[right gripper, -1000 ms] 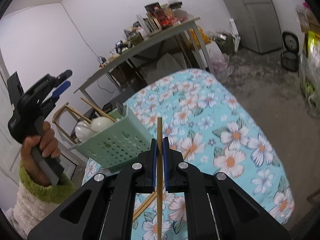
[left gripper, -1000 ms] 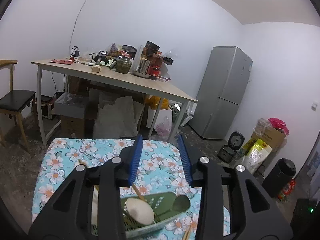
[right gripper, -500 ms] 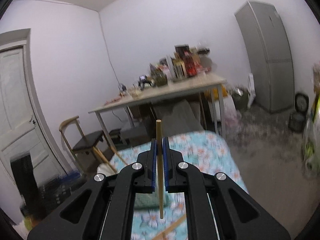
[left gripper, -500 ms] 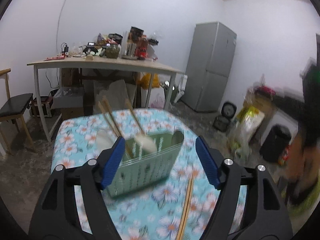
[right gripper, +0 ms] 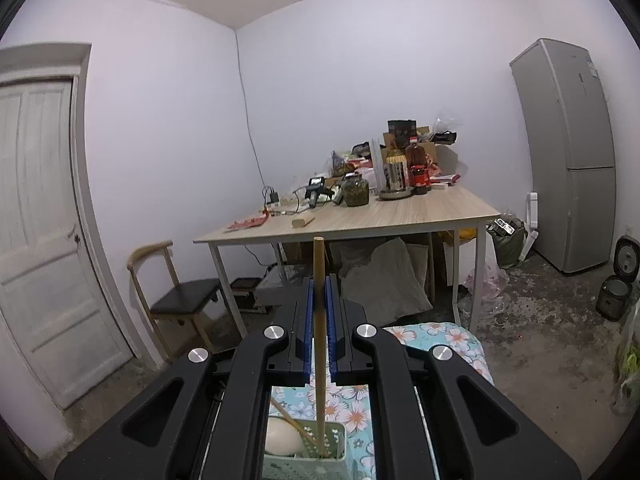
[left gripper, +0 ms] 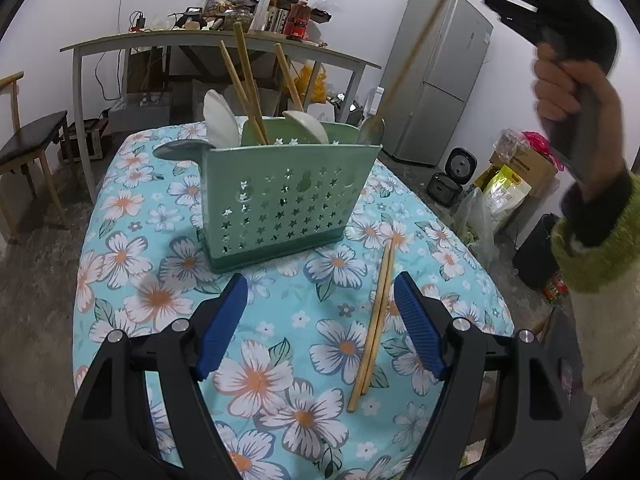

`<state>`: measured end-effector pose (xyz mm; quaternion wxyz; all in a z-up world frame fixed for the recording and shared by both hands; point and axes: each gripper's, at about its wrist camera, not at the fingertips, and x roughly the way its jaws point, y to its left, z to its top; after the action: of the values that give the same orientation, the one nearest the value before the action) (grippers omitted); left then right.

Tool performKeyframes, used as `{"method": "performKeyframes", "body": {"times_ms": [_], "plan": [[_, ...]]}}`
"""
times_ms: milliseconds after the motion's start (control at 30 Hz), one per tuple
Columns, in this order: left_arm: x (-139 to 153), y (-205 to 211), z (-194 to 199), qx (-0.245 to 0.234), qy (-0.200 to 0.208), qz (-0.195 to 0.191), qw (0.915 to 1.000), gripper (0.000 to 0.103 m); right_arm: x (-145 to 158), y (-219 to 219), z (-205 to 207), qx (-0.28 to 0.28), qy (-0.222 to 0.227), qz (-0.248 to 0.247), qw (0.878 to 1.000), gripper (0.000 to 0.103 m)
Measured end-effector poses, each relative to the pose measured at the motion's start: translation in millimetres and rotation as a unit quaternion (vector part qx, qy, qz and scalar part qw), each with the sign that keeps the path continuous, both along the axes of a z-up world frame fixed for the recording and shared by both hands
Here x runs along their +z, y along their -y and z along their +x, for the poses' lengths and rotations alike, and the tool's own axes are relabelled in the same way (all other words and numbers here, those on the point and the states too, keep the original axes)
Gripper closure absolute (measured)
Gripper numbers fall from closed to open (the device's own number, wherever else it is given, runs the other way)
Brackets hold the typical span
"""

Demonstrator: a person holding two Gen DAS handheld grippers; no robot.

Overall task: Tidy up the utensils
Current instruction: 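Lower the right tool's chopstick into the caddy and open the right tool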

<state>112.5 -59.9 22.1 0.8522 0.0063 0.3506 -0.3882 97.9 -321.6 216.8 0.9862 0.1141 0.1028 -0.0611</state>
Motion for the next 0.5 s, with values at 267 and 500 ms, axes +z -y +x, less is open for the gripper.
{"method": "performKeyframes", "body": {"times_ms": [267, 500], "plan": [[-2.5, -5.3, 5.7, 0.011, -0.003, 0.003, 0.9999, 0.031, -26.2, -13.5, 48.2, 0.005, -0.024, -0.024, 0.999, 0.097], [-4.7, -7.9, 10.0, 0.020, -0.010, 0.001, 0.9998, 0.031, -56.8, -31.2, 70.0, 0.010, -0.044, -0.067, 0.997, 0.097]]}}
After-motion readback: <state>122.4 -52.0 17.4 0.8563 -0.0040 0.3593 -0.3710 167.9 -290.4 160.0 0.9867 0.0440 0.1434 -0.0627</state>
